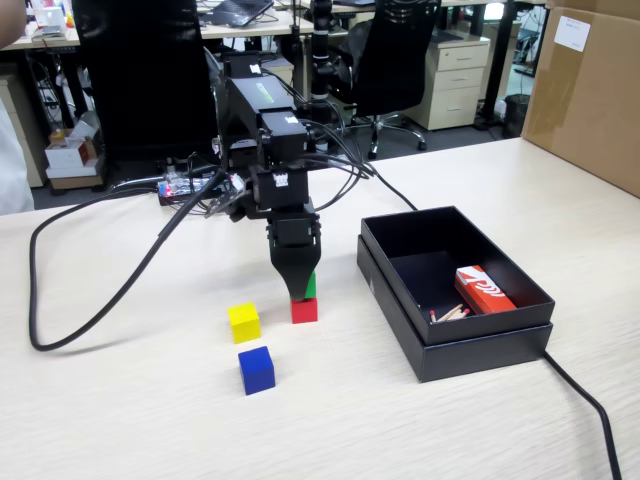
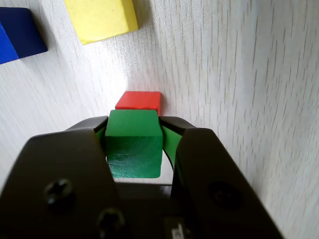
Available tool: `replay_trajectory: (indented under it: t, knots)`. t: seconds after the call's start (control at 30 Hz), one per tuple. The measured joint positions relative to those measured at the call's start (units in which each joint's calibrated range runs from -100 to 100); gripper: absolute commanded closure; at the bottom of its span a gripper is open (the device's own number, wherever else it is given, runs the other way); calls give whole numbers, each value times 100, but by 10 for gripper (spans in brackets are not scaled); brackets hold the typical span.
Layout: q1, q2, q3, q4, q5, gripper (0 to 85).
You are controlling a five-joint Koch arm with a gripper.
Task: Put the green cube on top of the red cube
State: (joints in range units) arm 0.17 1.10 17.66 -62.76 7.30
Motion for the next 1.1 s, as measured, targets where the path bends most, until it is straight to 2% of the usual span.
replay_trajectory:
  t: [0.1,0.23,0.3,0.63,0.9,1.1]
  knots:
    - [5,52,9,0,10,654]
    - [5,104,0,-8,5,470]
    - [5,104,0,-8,-5,407]
    - [-10,-181,0,-8,-132,388]
    - [-10,-2498,-347,0,-264,388]
    - [39,-4350,-2026,-8,-283,368]
